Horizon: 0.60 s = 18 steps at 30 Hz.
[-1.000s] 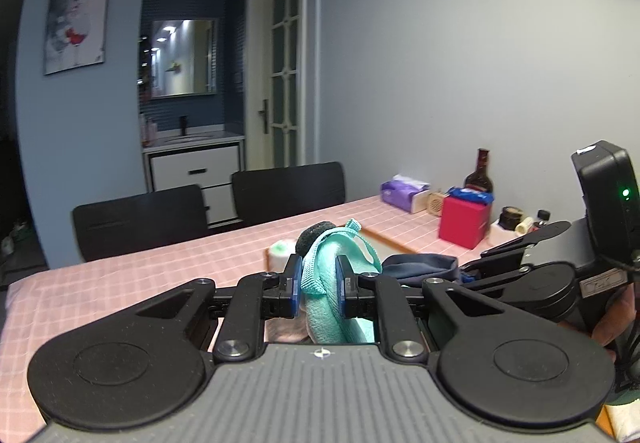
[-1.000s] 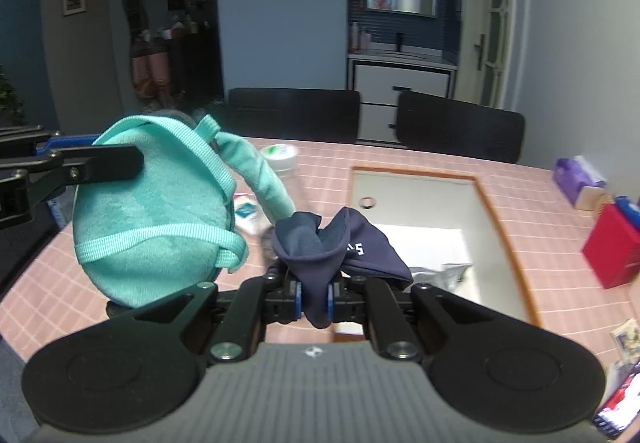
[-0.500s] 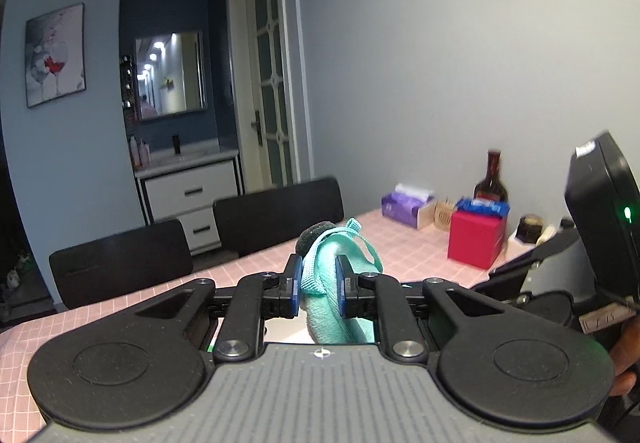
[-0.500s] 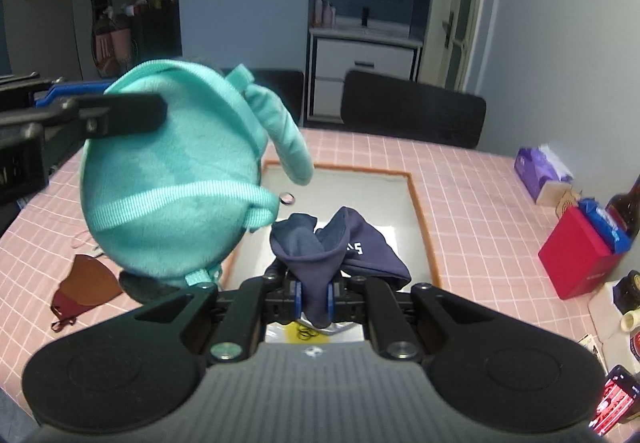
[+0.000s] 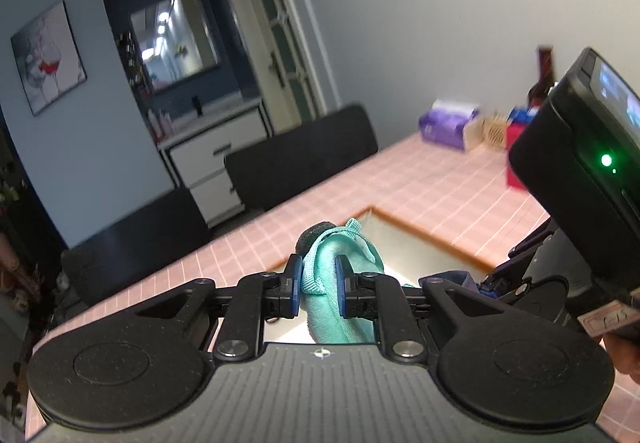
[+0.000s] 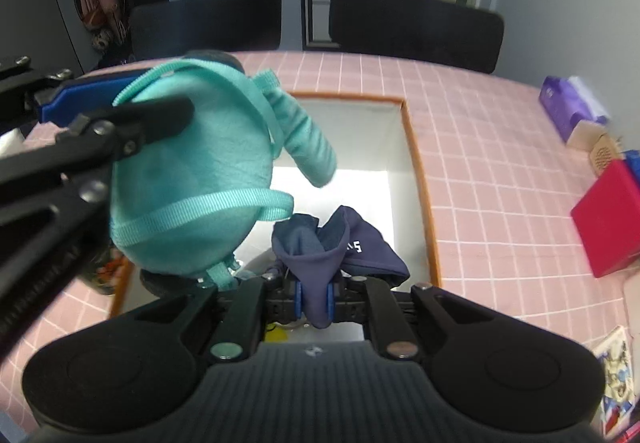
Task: Organize soft objects
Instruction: 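Carry the teal pouch with the left gripper while the right gripper carries the navy sock to the box, then open both grippers to drop the teal pouch and navy sock into the box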
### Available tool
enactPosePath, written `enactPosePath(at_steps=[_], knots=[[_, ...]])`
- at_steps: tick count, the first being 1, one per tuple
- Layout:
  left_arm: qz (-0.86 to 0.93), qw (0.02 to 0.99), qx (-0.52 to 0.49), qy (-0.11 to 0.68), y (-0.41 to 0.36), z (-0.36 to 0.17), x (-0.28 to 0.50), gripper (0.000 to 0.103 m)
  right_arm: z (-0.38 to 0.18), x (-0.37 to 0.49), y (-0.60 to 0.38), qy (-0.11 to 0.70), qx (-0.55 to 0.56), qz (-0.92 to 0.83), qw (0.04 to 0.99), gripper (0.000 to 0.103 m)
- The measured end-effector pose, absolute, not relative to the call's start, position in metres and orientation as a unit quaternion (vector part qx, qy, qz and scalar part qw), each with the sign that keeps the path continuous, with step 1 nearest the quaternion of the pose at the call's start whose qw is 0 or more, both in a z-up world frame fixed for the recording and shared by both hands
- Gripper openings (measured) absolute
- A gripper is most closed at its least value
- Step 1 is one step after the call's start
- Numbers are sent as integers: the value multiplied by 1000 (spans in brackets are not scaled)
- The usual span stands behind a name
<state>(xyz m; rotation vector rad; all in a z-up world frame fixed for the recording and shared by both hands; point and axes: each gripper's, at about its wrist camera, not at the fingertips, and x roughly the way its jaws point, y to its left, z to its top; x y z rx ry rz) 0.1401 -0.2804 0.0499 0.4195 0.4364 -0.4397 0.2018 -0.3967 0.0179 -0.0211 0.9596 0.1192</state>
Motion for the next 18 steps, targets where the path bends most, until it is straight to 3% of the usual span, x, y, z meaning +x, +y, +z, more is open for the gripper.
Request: enactPosePath(at_steps=[6, 9, 14, 16, 18], knots=[[-180, 922, 218, 264, -292, 22, 174, 19, -13, 237, -407, 483, -8, 66, 873, 10], [-175, 917, 218, 284, -290, 15, 182, 20, -20, 243, -411, 493, 5, 74, 867, 18], [-172, 913, 210, 303, -288, 11, 188, 20, -26, 250, -414, 499, 7, 84, 863, 24], [-170, 916, 213, 295, -288, 13, 185, 24, -26, 248, -412, 498, 5, 86, 863, 35], [-171, 917, 213, 291, -288, 17, 184, 28, -25, 243, -414, 497, 4, 87, 864, 38]])
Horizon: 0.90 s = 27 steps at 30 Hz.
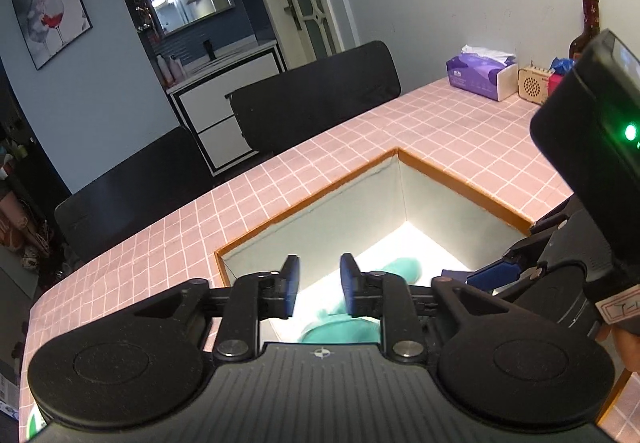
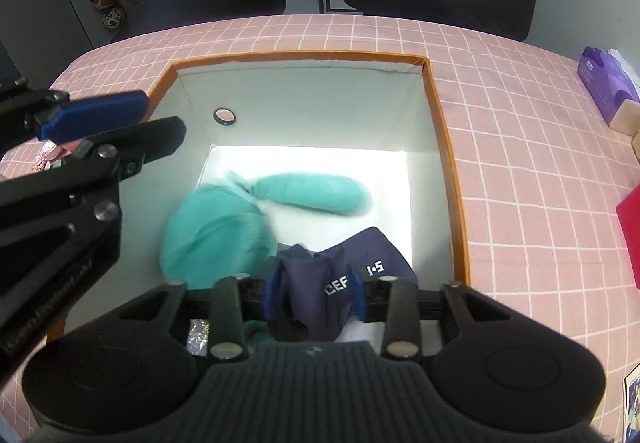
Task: Organize soft objects
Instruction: 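Open both grippers to drop the teal pouch and navy sock into the box, then withdraw both tools from the box back toward the table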
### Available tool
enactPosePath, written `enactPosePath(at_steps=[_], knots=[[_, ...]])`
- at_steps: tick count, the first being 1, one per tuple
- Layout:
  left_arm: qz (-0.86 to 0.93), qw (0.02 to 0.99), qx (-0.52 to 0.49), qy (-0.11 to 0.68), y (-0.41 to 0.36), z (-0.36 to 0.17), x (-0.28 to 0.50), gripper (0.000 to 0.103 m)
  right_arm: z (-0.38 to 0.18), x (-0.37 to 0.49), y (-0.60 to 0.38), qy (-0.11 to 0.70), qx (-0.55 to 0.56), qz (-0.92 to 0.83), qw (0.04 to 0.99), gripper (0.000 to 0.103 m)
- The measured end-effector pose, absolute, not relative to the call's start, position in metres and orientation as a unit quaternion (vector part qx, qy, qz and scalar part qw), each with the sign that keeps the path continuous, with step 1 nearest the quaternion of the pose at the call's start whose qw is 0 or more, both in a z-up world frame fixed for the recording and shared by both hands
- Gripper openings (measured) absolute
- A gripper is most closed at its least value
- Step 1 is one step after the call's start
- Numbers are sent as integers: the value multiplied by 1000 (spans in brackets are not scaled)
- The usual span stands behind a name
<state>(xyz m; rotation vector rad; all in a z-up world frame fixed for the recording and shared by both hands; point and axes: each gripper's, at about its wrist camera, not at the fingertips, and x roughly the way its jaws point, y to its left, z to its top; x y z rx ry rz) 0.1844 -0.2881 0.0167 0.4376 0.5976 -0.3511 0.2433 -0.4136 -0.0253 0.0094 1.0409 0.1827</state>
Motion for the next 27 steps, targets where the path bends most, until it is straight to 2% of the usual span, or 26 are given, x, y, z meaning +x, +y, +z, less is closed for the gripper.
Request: enactPosePath(at_steps=[6, 10, 21, 27], knots=[[-185, 919, 197, 285, -286, 27, 179, 31, -14, 236, -418, 489, 14, 88, 868, 40], [-206, 920, 180, 282, -283, 38, 167, 31, 0, 225, -416, 479, 11, 79, 874, 47], [-271, 928, 136, 218, -244, 78, 103, 31, 44, 146, -401, 415, 26, 70, 907, 48], [-294, 932, 100, 184, -202, 81, 61, 31, 55, 95, -373, 380, 34, 80, 921, 48]])
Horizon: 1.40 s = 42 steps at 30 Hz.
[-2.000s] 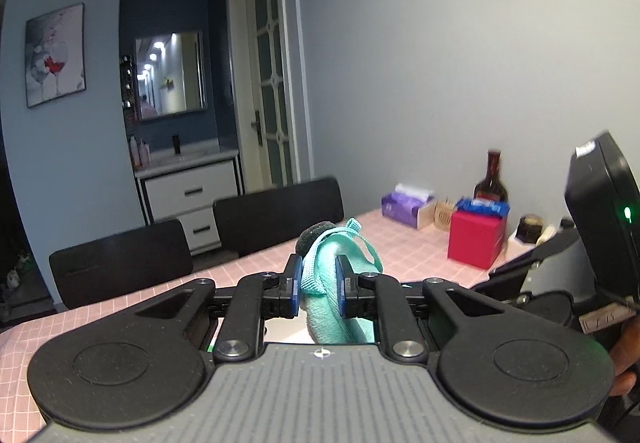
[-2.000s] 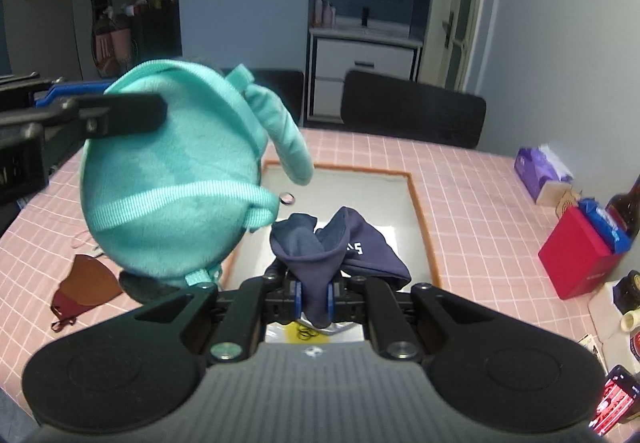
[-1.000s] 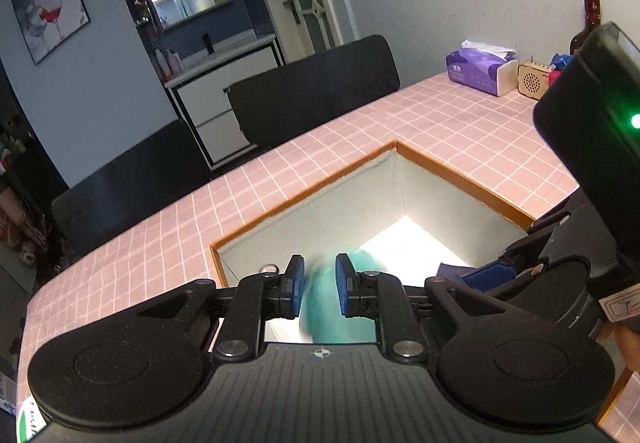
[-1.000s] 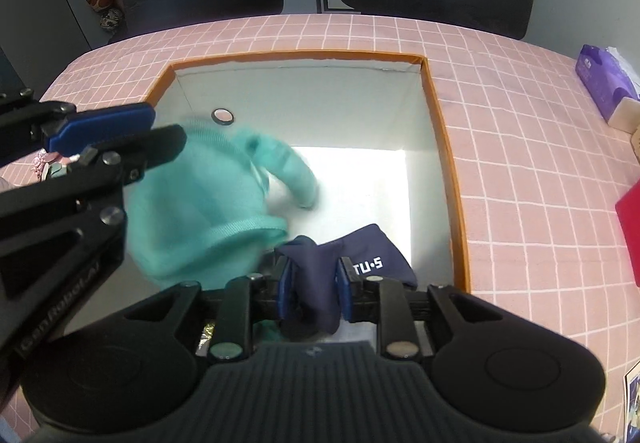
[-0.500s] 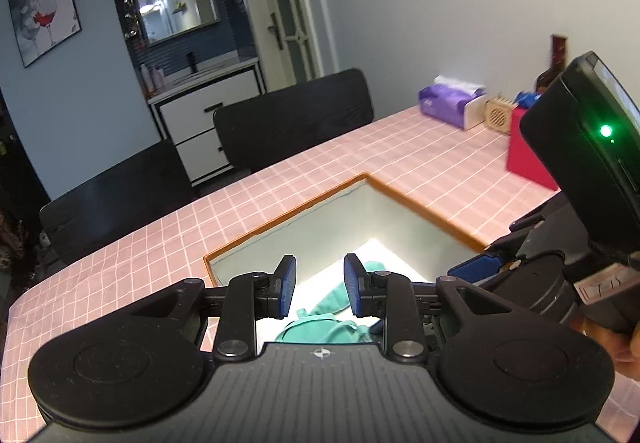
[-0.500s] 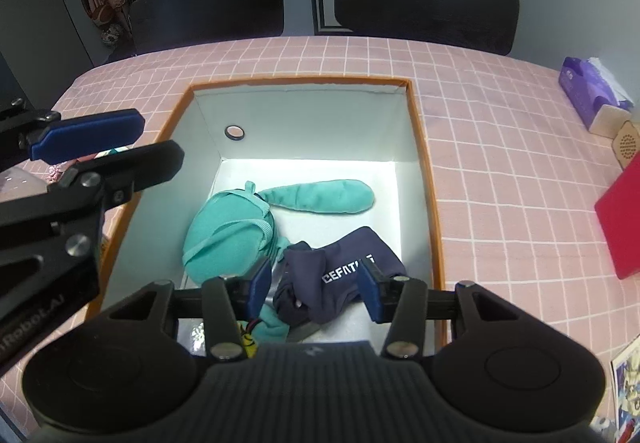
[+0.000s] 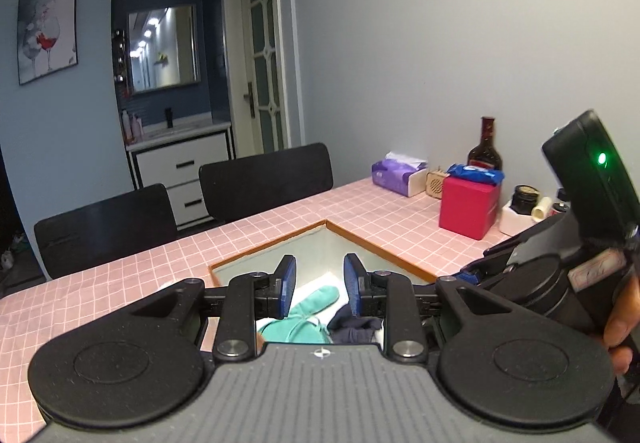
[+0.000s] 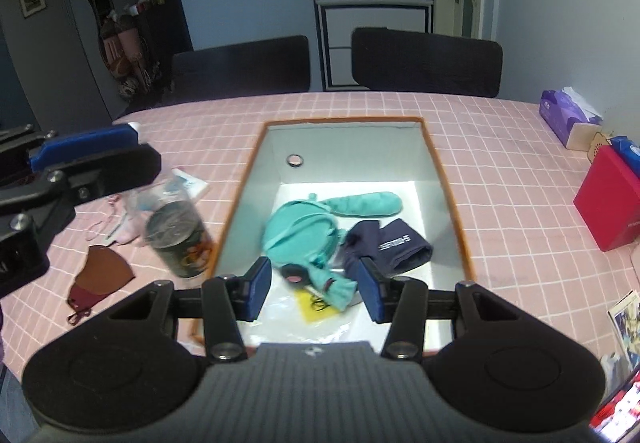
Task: Organize soft objects
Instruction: 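Withdraw both tools from the box back toward the table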
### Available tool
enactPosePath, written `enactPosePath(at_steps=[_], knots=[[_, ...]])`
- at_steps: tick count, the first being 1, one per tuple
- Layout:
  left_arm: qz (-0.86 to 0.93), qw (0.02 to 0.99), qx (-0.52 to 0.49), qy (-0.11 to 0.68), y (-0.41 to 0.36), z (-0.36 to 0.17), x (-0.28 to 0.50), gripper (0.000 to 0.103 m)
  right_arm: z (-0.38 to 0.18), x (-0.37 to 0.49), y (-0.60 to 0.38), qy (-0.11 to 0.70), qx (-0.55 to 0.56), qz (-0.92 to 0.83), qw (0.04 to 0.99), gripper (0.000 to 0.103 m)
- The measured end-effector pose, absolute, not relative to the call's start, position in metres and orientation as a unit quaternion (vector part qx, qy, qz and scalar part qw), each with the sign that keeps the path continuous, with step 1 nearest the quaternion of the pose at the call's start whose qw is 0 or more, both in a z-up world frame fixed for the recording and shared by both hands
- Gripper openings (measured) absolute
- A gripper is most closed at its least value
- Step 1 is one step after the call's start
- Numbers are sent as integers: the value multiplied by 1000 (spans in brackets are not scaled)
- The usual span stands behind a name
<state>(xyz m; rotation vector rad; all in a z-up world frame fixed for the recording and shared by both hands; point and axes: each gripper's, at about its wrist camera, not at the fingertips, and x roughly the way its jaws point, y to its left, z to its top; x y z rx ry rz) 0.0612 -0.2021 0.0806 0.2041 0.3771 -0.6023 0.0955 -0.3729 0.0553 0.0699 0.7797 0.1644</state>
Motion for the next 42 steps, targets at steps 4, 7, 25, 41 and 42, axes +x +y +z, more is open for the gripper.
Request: enactPosePath(at_steps=[4, 7, 25, 41, 42], knots=[[-291, 937, 88, 172, -168, 73, 37, 31, 57, 61, -352, 354, 44, 91, 930, 48], [-280, 942, 68, 172, -140, 63, 22, 31, 53, 40, -331, 339, 45, 105, 934, 48], [-142, 953, 24, 268, 12, -28, 16, 49, -37, 34, -179, 318, 31, 180, 930, 48], [-193, 923, 70, 325, 70, -83, 135, 79, -98, 157, -110, 412, -3, 197, 890, 47], [-194, 921, 79, 329, 70, -85, 143, 79, -100, 162, -107, 415, -6, 199, 888, 47]])
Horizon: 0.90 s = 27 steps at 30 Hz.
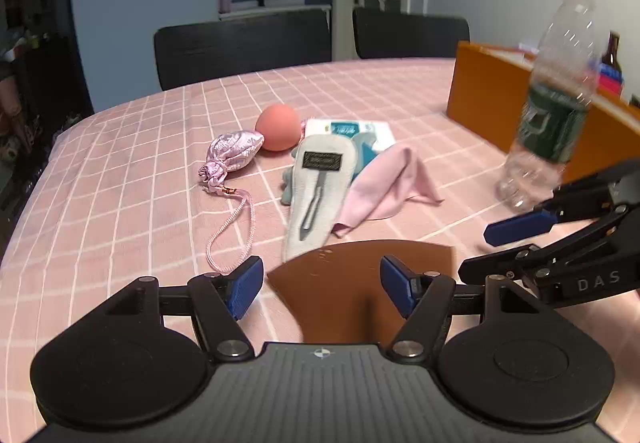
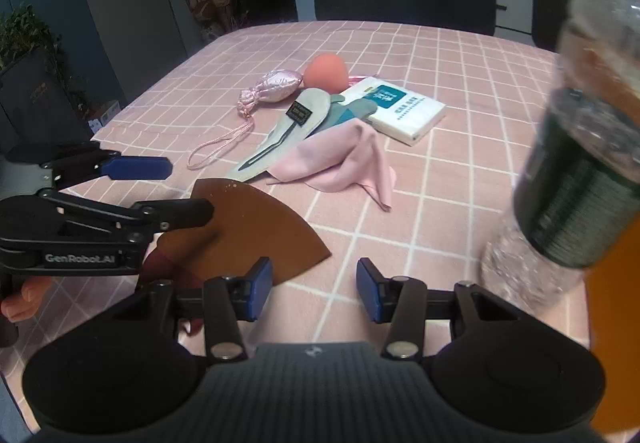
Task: Organize soft objects
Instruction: 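Withdraw both tools from the box back toward the table, then grasp the pink cloth with the right gripper while the left gripper grasps the brown leather piece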
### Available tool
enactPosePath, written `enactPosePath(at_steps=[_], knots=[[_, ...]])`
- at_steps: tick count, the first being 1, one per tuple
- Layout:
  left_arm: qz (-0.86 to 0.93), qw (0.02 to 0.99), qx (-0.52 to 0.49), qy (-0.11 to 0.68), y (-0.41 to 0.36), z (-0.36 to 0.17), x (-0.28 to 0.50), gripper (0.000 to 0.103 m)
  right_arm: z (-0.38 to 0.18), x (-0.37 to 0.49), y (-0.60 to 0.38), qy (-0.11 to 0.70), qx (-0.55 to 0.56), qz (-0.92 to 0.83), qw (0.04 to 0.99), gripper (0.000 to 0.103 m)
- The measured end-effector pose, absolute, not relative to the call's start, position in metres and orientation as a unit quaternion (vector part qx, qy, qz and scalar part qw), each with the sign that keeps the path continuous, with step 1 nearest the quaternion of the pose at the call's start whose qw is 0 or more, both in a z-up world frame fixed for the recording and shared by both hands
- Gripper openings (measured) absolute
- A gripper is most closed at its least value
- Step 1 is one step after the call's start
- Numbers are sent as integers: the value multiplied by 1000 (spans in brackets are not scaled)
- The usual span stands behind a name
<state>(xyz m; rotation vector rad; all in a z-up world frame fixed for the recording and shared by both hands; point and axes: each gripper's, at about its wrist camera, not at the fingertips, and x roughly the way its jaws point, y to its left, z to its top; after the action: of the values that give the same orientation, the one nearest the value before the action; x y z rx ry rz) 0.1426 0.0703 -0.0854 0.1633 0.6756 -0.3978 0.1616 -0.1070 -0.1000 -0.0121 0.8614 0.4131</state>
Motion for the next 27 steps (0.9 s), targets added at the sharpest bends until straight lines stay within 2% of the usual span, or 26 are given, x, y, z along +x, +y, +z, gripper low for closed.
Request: enactPosePath(at_steps=[3, 9, 11, 16, 19, 21, 22, 24, 25, 26, 27], knots=[[-210, 912, 90, 342, 72, -91, 157, 79, -103, 168, -97, 414, -30, 198, 888, 45], [-232, 894, 83, 375, 75, -103, 169, 73, -108, 174, -92, 409, -43, 208, 887, 25], [-235, 892, 75, 378, 77, -103, 168, 70, -109, 174, -90, 404, -48, 209, 889, 24], [-253, 885, 50, 387, 70, -100, 158, 68, -109, 172, -89, 400, -39, 222, 888, 10], [-259, 883, 34, 391, 61, -99, 152, 57, -109, 173, -90, 401, -34, 224, 888, 8], [-246, 887, 38, 389, 54, -99, 149, 45, -110, 174, -92, 402, -27, 227, 886, 8], [-242, 888, 34, 390, 52, -99, 148, 43, -110, 174, -93, 403, -24, 229, 886, 8], [-235, 889, 23, 392, 51, -98, 148, 27, -110, 175, -94, 403, -19, 231, 885, 8], [-230, 890, 17, 394, 50, -98, 148, 24, -110, 174, -94, 402, -22, 233, 885, 8], [-228, 889, 4, 398, 50, -98, 149, 14, -110, 173, -93, 399, -27, 234, 886, 8], [-226, 886, -10, 404, 51, -98, 149, 10, -110, 172, -92, 397, -33, 236, 886, 8]])
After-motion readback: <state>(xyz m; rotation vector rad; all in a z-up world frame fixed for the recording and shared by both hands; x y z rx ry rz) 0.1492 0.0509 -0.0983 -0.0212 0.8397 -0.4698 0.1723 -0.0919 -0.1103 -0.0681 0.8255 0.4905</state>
